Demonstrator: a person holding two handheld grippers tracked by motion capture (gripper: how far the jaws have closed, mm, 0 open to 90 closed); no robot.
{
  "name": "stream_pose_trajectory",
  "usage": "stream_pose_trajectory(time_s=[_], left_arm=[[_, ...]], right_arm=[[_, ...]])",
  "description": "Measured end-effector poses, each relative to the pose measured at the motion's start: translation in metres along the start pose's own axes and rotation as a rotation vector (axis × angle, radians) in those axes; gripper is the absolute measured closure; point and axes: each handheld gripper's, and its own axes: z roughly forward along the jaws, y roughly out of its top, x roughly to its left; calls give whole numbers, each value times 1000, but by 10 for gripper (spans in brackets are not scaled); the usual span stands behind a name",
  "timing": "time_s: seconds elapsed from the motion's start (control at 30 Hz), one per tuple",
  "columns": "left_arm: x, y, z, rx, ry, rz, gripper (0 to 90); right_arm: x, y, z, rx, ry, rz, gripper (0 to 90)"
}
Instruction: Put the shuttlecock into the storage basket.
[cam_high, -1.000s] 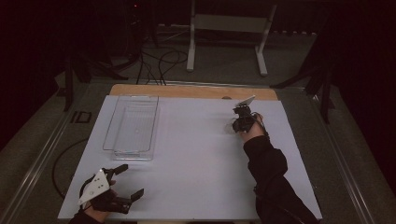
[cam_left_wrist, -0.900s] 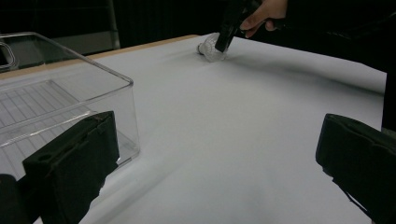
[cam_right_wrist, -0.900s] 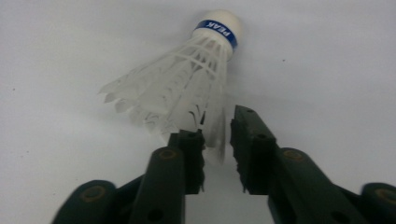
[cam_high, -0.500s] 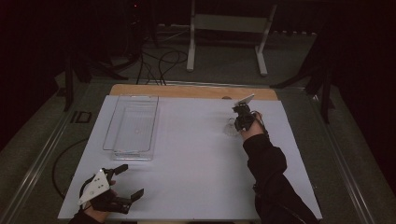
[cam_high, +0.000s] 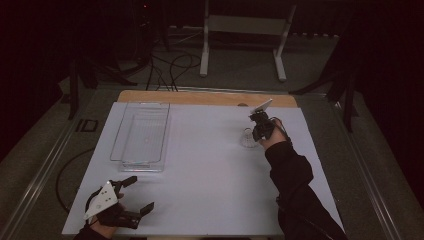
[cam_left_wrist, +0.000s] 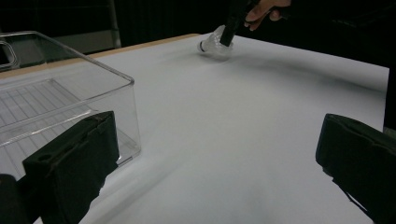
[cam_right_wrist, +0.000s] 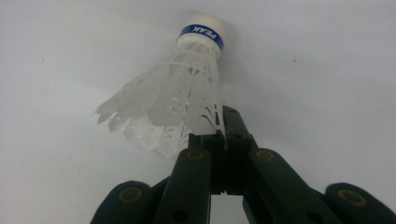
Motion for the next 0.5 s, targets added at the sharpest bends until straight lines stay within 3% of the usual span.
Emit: stream_pose_trajectory(time_s=[0.1, 0.2, 0.37, 0.5], left_arm=[[0, 0, 0, 4, 0, 0, 1], [0, 0, 0, 5, -2, 0, 1], [0, 0, 0, 5, -3, -2, 1], [0, 0, 0, 5, -3, -2, 1]], right_arm=[[0, -2, -1, 13, 12, -23, 900], [1, -5, -1, 28, 22, -85, 900], [2, -10, -2, 43, 48, -144, 900], [3, -14, -3, 38, 55, -229, 900]])
